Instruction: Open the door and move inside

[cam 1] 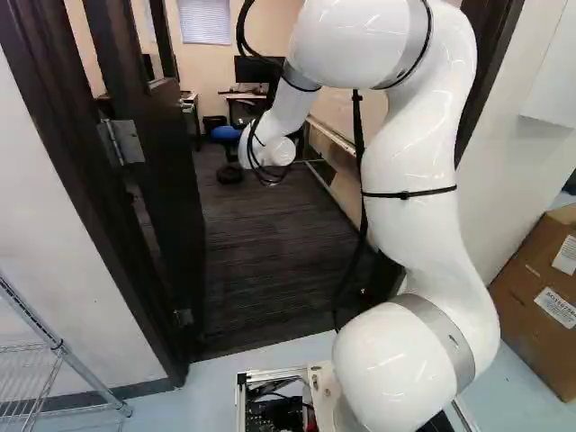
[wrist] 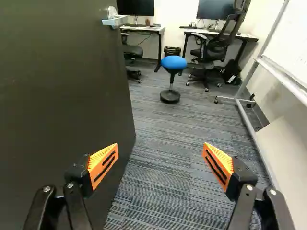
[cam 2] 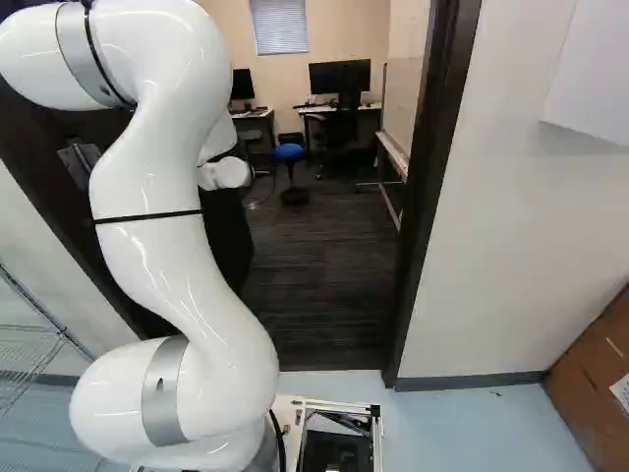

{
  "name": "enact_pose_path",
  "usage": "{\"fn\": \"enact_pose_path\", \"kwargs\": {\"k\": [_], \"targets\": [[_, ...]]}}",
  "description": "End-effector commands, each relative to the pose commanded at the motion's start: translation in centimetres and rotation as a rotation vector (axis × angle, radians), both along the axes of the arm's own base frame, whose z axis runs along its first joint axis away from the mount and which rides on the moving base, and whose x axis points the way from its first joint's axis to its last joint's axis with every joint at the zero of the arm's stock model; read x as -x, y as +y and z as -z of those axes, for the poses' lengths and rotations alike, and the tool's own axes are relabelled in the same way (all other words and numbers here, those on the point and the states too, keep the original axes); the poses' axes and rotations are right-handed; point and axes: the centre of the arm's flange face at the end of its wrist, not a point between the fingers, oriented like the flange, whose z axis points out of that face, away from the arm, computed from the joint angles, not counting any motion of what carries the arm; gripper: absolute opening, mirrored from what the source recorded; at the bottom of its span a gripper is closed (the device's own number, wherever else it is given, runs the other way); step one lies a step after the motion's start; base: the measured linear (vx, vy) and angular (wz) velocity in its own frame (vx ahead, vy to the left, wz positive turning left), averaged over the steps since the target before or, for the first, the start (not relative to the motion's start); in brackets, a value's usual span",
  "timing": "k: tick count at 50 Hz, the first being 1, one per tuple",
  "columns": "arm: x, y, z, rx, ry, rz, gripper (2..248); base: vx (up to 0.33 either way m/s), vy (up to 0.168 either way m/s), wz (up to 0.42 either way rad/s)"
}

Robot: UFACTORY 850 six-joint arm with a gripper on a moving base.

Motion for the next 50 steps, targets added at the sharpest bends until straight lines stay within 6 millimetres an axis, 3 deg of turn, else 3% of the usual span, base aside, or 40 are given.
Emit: {"fn": "enact_pose_path", "kwargs": {"k": [50], "targets": [[3.2, -4.5, -0.4, 0.057, 0.011, -0.012, 247, 0.000, 0.000, 0.000]]}}
